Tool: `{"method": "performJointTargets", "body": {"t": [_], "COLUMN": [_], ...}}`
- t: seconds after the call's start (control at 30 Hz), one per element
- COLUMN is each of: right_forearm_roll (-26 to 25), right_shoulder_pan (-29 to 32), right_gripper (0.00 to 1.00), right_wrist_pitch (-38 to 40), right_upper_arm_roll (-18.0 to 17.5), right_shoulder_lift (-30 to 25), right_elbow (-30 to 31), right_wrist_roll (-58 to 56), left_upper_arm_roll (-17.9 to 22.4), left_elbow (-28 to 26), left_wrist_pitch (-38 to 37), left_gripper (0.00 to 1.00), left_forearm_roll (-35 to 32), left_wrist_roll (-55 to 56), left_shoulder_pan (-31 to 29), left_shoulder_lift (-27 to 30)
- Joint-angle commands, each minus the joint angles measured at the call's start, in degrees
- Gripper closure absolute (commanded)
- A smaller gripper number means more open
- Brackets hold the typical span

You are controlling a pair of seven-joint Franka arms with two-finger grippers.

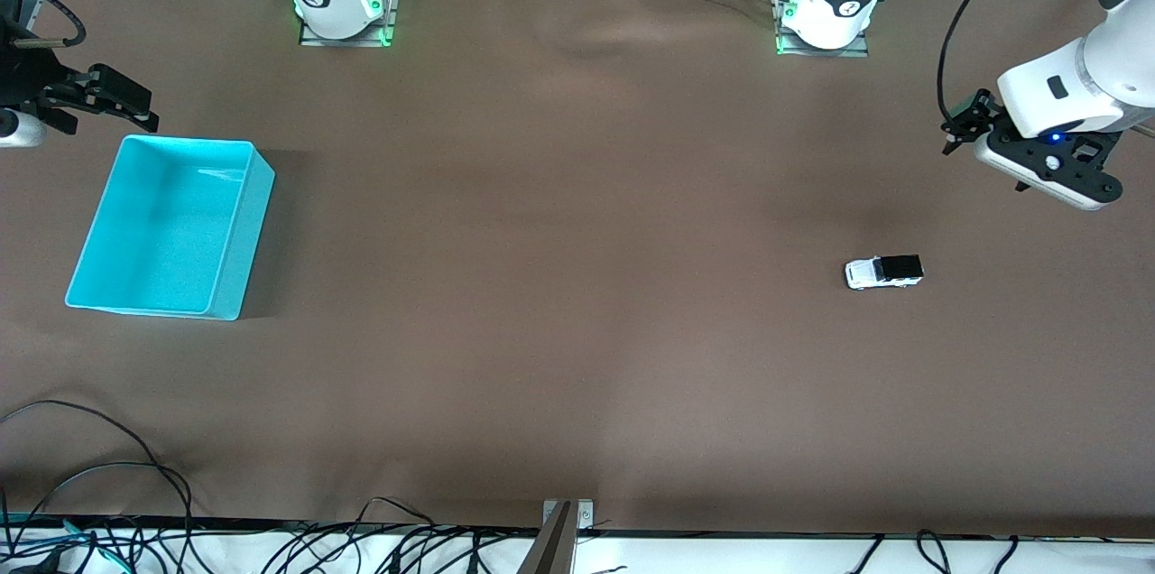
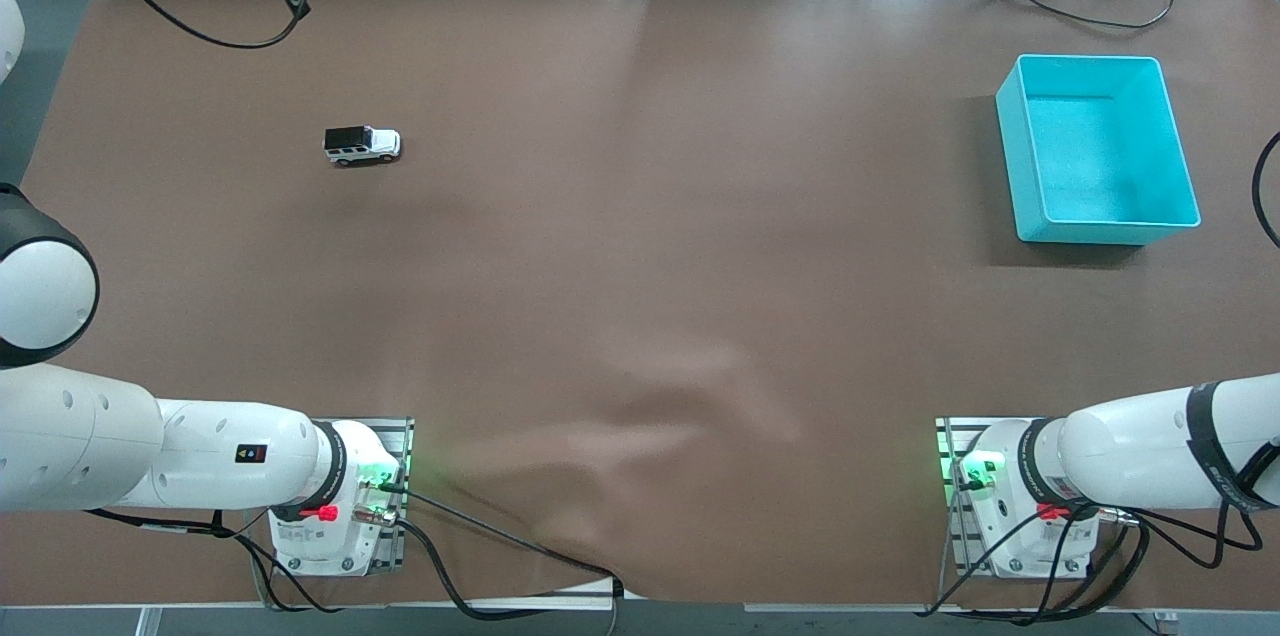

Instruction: Wind and store white jeep toy

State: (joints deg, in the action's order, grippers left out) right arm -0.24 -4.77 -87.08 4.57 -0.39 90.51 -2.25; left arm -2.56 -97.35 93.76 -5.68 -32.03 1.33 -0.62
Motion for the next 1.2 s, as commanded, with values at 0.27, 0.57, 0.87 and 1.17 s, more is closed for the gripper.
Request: {"method": "performJointTargets", "body": {"t": [0.27, 0.57, 0.87, 1.17], "right_forearm_roll": [-0.8, -0.8, -0.8, -0.8], "right_shoulder_pan": [0.2, 0.2, 0.2, 0.2], "right_gripper": [0.00, 0.00, 0.00, 0.00], "right_wrist_pitch": [0.3, 0.3, 0.0, 0.0], "right_upper_arm_roll": [-0.2, -0.2, -0.2, -0.2], "right_shoulder_lift": [0.6, 0.6, 0.6, 0.7], "right_elbow": [-1.5, -1.5, -1.5, -1.5], "right_wrist_roll": [0.1, 0.1, 0.1, 0.1], "left_upper_arm_roll": [0.1, 0.1, 0.3, 0.3], "left_elbow": [1.9, 1.9, 1.9, 1.9], "left_wrist_pitch": [0.3, 1.0, 1.0, 3.4], "left_gripper": [0.00, 0.00, 0.00, 0.00], "left_forearm_roll": [-2.5, -1.1, 1.5, 5.1], "left_wrist_roll": [-14.5, -22.8, -34.6, -47.0], "left_shoulder_pan": [0.3, -0.2, -1.0, -4.4], "left_shoulder_lift": [-1.7, -2.5, -5.4, -9.7]}}
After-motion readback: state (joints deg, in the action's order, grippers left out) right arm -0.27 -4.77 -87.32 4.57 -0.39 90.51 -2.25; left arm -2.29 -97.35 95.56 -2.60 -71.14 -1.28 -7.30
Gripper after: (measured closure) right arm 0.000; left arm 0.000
